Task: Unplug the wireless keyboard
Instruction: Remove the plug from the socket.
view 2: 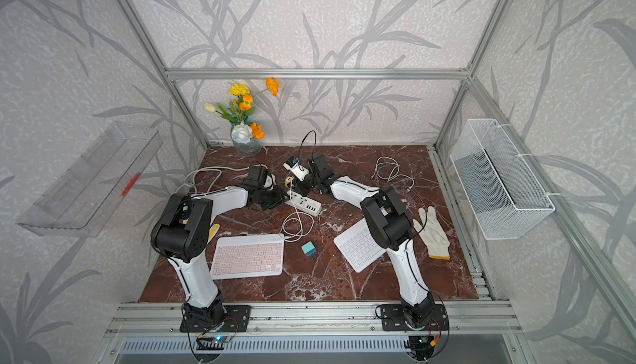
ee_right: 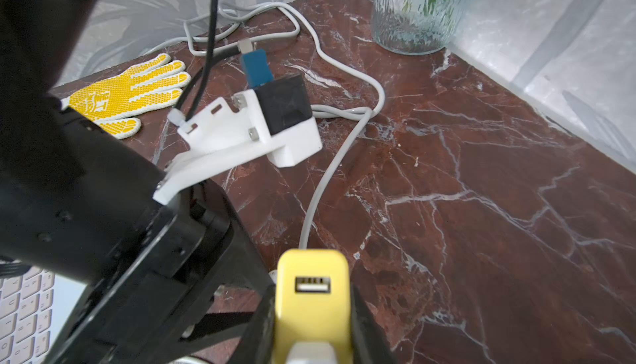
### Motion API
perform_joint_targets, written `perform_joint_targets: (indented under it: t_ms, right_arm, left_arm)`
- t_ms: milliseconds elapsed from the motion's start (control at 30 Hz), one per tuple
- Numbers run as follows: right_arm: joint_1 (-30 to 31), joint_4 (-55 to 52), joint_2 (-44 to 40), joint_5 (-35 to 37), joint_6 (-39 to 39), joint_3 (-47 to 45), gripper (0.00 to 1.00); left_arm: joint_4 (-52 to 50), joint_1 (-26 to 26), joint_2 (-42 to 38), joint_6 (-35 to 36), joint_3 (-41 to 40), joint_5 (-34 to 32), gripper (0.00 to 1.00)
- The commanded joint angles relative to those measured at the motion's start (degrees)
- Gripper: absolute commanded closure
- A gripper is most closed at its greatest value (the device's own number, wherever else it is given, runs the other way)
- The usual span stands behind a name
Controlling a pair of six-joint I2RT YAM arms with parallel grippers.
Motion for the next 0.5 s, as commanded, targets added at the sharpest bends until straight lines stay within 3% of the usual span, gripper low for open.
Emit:
perform_joint_targets:
  t_ms: [0,300,467]
  right_arm:
    - [0.8,0.6,-3.3,-1.3,0.3,-1.3,0.82]
    - [-2.5,3.0,-9.0,-6.5,6.4,-6.8,0.82]
    - [-4.5,9.4,-12.5,-9.5,7.2,-14.3,0.82]
  left_arm:
    - [-5.9,-0.6,2.4,1.2,-1.2,-1.4,0.59]
    - [-9.3,-0.5,-2.6,5.8,3.1,2.7,0.51]
    - [-5.1,-0.4,-9.6,9.5,1.2,6.4,0.46]
